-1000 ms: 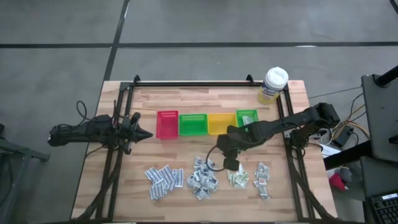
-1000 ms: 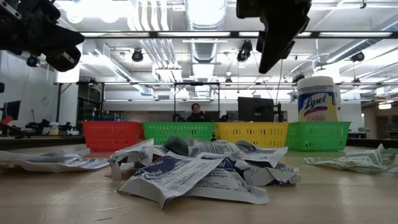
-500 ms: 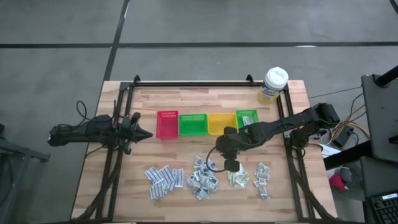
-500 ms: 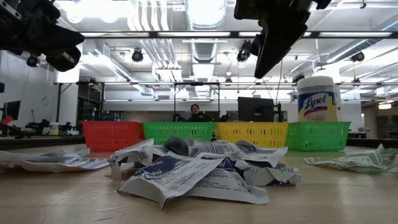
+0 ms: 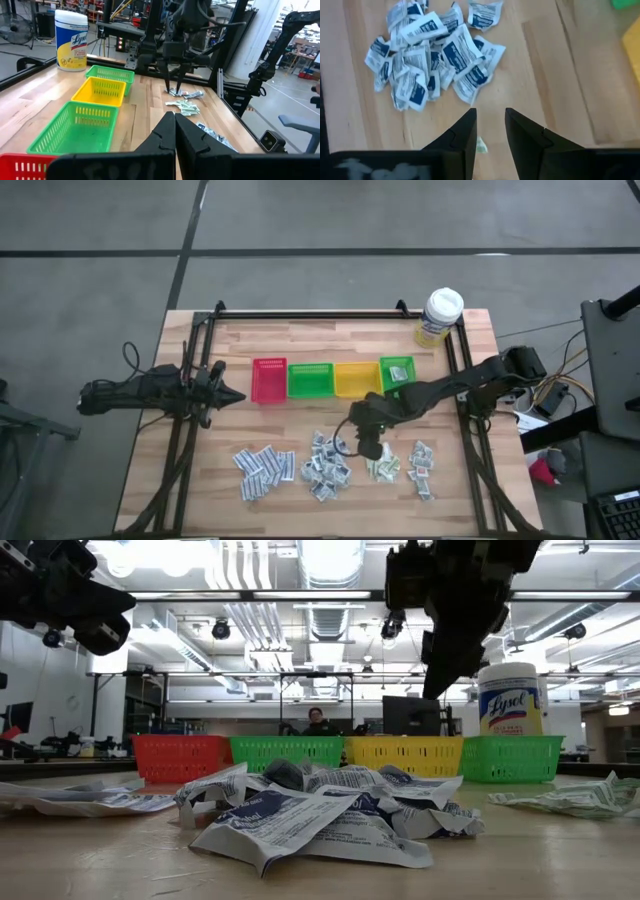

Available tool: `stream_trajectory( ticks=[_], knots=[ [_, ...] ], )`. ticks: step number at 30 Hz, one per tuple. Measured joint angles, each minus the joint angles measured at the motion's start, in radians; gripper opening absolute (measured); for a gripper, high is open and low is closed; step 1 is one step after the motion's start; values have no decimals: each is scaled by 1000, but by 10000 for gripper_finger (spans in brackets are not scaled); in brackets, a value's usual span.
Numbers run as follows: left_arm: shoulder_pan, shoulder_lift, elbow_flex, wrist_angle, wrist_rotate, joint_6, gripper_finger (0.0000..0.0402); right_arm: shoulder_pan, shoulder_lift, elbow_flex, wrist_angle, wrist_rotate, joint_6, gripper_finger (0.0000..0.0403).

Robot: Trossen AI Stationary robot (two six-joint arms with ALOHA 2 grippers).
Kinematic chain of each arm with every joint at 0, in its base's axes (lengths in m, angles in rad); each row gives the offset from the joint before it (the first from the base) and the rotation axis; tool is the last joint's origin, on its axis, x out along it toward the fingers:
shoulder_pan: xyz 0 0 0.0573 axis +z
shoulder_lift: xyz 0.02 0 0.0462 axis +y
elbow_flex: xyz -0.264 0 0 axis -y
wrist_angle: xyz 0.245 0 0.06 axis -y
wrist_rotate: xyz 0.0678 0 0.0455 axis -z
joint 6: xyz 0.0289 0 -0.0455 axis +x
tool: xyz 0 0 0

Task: Pick & Place First Aid Supplies
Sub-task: Put the blue alcohol pad into the right green bin

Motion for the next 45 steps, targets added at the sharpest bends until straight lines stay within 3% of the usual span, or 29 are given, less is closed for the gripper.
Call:
stream_trajectory(
  ticks=[8, 16, 20, 27, 32, 45],
  knots=[
    [0, 0, 0, 0, 0, -27, 0, 19, 0, -55, 126, -88, 41, 94],
    [0, 0, 0, 0, 0, -44, 0, 71, 26, -9, 121, -63, 54, 91],
    [0, 0, 0, 0, 0, -44, 0, 86, 117, 63, 93, -58, 50, 91],
    [0, 2, 0, 0, 0, -50, 0, 87, 283, 226, -148, -20, 40, 91],
    [0, 6, 0, -3, 0, -52, 0, 87, 366, 307, -222, -1, 39, 91],
    [0, 7, 0, 0, 1, -53, 0, 51, 371, 326, -229, 59, 51, 91]
  ],
)
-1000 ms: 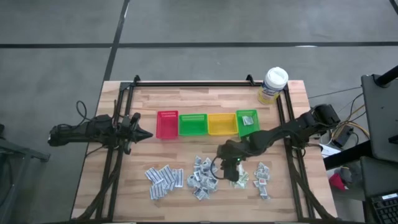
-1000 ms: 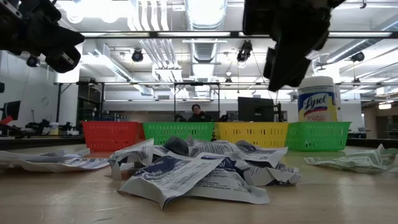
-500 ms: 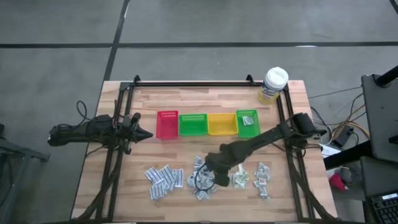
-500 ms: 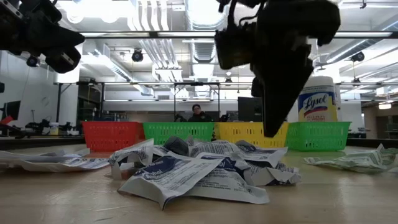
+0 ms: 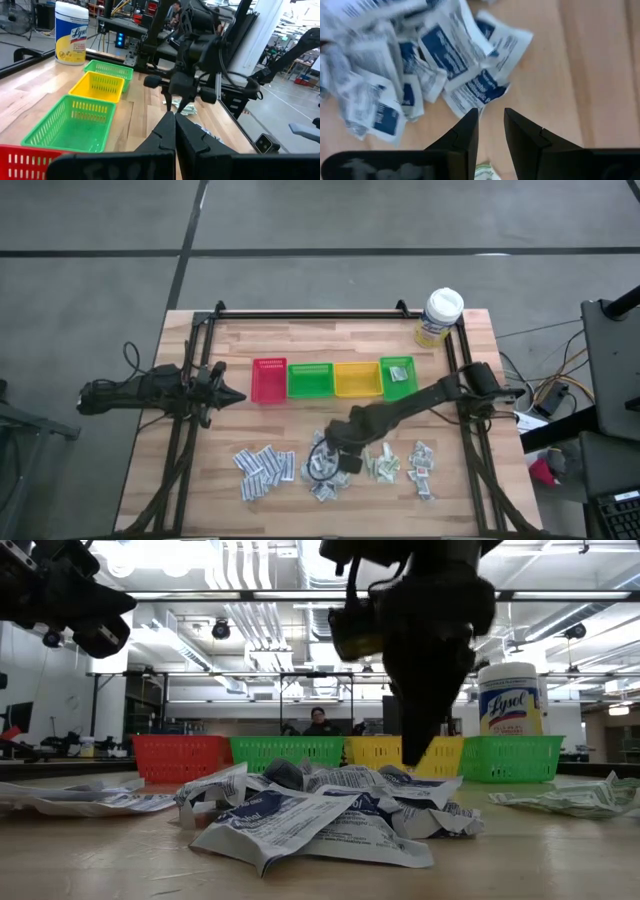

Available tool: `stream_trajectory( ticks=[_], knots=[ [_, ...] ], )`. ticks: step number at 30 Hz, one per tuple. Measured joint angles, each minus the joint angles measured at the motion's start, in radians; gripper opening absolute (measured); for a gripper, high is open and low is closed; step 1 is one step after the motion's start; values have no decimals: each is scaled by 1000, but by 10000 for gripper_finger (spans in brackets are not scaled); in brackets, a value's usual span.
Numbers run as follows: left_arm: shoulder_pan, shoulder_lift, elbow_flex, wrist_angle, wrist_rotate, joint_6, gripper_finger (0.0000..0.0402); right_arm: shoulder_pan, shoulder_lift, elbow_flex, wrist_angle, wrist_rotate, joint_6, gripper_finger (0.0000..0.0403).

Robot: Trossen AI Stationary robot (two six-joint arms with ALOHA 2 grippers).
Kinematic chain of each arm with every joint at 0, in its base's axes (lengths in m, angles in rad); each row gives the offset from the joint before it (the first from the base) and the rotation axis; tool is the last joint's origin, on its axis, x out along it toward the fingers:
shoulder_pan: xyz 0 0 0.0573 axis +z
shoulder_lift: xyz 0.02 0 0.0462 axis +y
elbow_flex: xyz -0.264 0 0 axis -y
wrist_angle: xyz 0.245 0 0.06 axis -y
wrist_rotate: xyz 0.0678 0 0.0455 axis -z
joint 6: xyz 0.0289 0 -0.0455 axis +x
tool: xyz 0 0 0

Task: Pick & Place First Aid Supplies
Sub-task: Put the blue alcohol pad into the right green bin

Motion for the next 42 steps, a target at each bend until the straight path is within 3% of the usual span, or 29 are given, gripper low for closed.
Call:
stream_trajectory(
  ticks=[42],
  knots=[
    [0, 0, 0, 0, 0, 4, 0, -15, 32, -15, 11, -43, 224, 91]
  ],
)
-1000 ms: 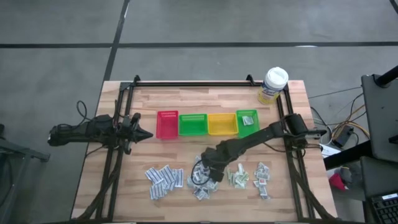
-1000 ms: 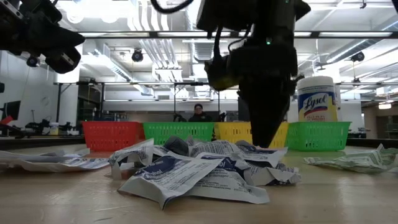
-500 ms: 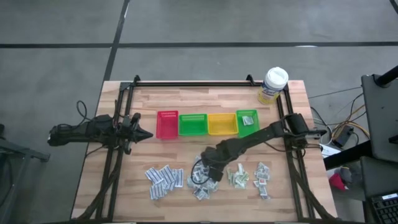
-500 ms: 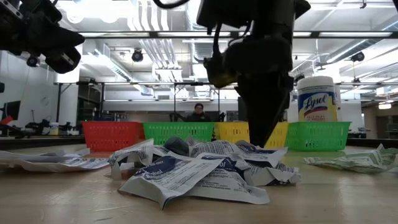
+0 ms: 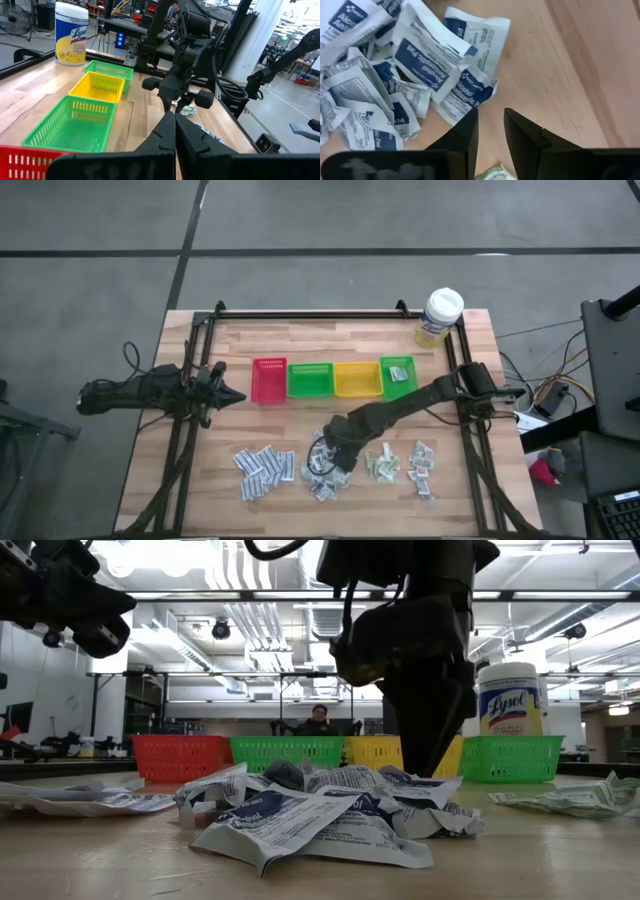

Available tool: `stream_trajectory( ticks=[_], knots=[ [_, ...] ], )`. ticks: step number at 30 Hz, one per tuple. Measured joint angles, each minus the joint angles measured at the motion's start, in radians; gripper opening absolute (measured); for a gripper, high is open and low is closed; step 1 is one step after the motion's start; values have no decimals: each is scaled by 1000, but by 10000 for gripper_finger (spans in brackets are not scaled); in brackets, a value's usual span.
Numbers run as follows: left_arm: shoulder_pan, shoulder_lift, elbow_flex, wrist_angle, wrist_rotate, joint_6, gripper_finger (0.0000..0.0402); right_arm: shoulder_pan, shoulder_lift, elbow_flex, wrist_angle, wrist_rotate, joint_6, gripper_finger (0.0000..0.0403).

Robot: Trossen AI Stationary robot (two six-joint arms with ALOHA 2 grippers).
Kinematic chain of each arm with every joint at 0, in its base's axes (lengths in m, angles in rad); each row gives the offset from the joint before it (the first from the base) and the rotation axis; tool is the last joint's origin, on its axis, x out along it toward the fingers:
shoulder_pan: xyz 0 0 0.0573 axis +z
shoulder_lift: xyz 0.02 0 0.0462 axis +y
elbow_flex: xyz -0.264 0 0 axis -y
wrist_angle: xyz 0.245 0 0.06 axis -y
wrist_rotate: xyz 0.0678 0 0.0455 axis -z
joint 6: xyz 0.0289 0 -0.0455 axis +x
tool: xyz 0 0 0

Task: Pick & Place First Aid Supplies
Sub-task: Put the blue alcohol pad into the right green bin

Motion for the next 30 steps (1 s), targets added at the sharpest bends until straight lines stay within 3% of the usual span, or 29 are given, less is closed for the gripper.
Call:
stream_trajectory(
  ticks=[30],
  knots=[
    [0, 0, 0, 0, 0, 0, 0, 10, -2, 3, 27, -39, 54, 91]
  ],
)
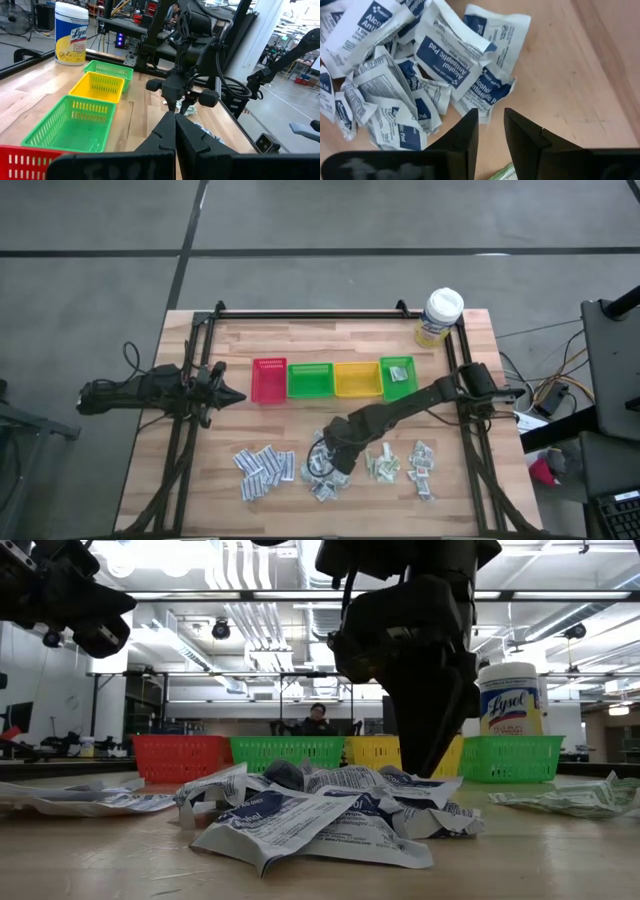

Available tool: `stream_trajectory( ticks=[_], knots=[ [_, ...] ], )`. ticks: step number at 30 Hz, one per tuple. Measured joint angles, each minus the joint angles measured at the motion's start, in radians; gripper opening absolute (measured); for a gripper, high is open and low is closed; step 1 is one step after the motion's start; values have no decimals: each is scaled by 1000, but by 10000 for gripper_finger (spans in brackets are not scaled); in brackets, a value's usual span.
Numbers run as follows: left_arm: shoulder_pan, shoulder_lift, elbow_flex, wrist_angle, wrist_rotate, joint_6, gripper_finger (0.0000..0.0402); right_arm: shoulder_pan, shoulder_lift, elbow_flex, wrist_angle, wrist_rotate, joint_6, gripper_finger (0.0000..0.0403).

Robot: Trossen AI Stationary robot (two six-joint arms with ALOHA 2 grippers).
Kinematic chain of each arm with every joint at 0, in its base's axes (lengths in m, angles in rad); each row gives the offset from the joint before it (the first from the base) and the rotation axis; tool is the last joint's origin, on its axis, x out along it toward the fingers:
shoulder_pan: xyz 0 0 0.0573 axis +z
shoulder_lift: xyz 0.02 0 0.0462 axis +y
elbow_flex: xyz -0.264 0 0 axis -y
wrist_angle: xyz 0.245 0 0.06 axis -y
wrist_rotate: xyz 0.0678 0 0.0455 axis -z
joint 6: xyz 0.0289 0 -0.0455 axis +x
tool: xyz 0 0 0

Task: Pick & Place First Aid Supplies
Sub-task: Put the blue alcohol pad into the right green bin

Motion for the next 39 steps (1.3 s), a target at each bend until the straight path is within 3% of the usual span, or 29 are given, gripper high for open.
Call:
stream_trajectory(
  ticks=[7, 22, 29, 39],
  knots=[
    [0, 0, 0, 0, 0, 0, 0, 2, 4, -12, 13, 0, -3, 93],
    [0, 0, 0, 0, 0, 0, 0, 1, 3, -56, 42, 22, 4, 145],
    [0, 0, 0, 0, 0, 0, 0, 2, 0, -79, 50, 40, 15, 122],
    [0, 0, 0, 0, 0, 0, 0, 1, 1, -81, 38, 48, 10, 53]
  ],
)
